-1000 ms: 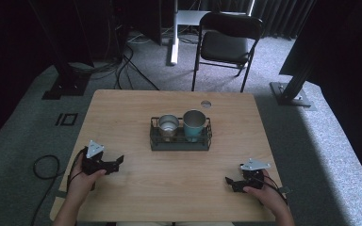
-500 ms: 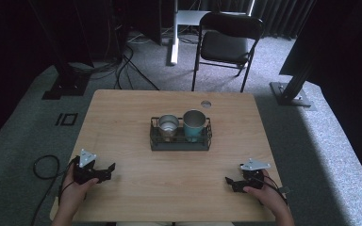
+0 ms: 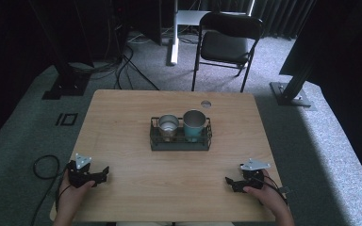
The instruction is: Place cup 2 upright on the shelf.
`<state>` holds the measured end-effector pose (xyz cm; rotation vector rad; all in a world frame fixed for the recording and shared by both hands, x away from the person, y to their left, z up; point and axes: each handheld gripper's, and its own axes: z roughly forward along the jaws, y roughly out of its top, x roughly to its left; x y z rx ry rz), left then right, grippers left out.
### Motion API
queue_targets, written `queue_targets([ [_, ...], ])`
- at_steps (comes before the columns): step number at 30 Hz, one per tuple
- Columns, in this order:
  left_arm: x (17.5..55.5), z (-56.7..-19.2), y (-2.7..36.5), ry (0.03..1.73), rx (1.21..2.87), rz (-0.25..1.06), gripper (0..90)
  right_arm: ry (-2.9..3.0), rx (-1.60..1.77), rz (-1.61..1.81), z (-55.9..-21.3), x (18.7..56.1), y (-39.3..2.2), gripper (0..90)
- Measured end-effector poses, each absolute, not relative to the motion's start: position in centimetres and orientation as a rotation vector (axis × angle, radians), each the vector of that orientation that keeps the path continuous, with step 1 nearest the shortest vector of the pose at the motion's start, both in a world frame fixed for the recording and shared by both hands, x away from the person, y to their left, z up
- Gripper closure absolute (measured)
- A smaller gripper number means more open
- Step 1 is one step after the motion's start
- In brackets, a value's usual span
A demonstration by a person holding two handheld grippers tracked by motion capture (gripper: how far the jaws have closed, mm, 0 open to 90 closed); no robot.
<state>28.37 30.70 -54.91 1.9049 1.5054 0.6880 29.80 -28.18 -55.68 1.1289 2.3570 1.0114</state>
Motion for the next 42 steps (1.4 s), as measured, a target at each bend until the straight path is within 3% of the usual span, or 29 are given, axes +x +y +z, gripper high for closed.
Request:
queue_targets([
  [16,27.5,-55.1,32.3,1.677,1.848,0.703,2.8,2.357,1.129,1.012,-55.7,29.8,-28.2,11.1],
  [42,28.6,-55.5,31.9,1.731,1.814,0.697,2.3,2.357,1.129,1.011,-55.7,29.8,-28.2,11.2],
])
